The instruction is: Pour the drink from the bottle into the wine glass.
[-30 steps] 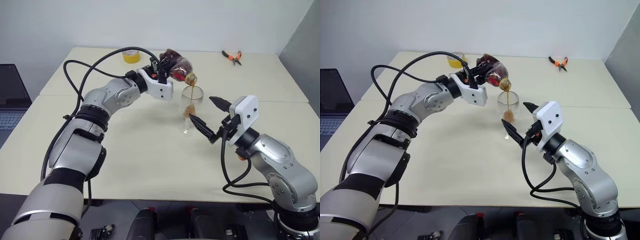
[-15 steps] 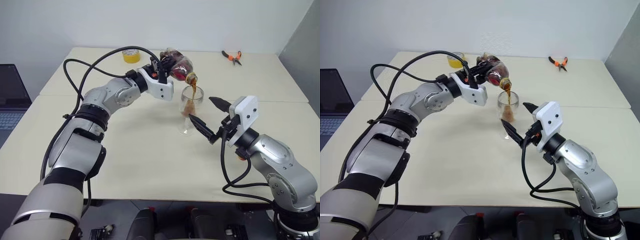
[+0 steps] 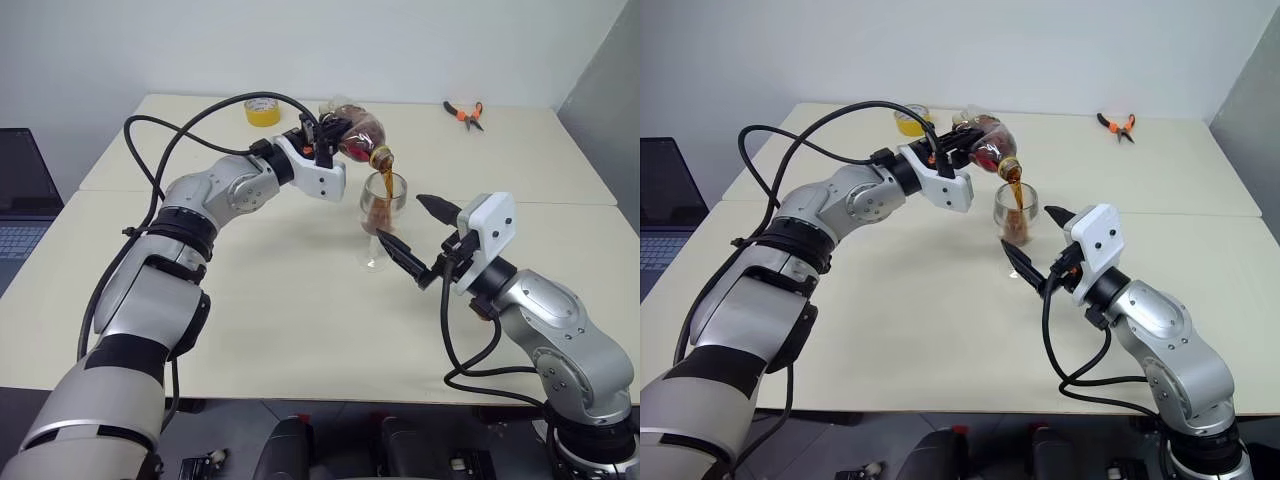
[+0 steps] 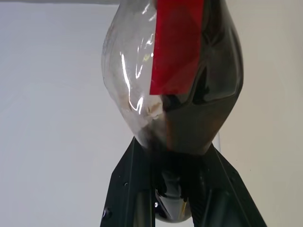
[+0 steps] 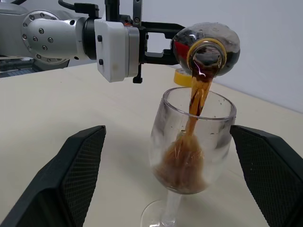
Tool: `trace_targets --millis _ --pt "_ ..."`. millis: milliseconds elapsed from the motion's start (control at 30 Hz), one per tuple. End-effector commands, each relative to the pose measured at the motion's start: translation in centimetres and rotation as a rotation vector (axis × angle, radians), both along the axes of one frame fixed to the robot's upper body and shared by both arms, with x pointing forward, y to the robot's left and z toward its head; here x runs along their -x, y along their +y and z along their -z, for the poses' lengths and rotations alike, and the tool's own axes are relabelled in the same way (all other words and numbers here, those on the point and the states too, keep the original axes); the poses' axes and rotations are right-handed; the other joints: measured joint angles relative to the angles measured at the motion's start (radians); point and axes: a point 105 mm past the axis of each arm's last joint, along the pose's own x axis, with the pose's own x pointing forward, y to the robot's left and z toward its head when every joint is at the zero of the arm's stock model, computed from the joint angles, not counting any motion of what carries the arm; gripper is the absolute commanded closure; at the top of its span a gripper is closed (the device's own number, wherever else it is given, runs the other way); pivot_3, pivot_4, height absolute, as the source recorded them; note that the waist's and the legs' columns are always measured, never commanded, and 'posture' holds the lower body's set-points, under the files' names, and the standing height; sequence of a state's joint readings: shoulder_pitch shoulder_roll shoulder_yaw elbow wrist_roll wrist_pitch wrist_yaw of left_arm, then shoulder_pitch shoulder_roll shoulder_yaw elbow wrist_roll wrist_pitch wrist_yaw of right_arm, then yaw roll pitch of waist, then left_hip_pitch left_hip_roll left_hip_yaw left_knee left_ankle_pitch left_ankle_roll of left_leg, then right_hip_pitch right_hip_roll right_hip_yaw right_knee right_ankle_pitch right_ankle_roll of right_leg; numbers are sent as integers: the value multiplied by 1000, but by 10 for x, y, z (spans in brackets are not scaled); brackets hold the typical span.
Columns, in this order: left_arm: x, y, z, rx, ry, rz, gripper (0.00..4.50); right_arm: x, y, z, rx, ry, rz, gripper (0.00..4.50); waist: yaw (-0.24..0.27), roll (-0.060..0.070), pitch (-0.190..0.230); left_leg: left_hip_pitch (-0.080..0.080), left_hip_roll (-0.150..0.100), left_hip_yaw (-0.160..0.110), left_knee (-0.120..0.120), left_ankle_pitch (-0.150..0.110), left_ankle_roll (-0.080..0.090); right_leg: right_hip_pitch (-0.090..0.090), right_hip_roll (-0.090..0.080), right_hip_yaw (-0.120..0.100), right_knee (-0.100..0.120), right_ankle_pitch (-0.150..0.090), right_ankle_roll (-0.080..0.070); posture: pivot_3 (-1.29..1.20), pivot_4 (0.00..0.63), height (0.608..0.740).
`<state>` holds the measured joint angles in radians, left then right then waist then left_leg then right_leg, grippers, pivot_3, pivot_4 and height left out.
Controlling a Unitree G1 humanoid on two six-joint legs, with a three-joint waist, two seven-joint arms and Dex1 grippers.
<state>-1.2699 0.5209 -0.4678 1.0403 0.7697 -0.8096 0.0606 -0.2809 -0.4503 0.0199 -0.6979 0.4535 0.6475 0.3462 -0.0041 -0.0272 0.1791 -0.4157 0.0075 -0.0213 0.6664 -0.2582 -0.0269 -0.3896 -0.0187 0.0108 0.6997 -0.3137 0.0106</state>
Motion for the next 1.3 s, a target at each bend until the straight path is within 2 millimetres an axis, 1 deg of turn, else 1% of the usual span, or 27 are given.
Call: trace_targets --millis 33,1300 --pt "3 -1 -27 34 -76 12 3990 7 1 -9 -9 -44 -10 0 0 0 0 0 0 0 0 0 0 0 0 0 0 0 0 0 150 740" --pt "3 1 -23 38 -48 10 3991 7 1 -8 -8 -40 -19 0 0 0 0 0 0 0 1 0 0 0 0 0 1 0 0 0 150 740"
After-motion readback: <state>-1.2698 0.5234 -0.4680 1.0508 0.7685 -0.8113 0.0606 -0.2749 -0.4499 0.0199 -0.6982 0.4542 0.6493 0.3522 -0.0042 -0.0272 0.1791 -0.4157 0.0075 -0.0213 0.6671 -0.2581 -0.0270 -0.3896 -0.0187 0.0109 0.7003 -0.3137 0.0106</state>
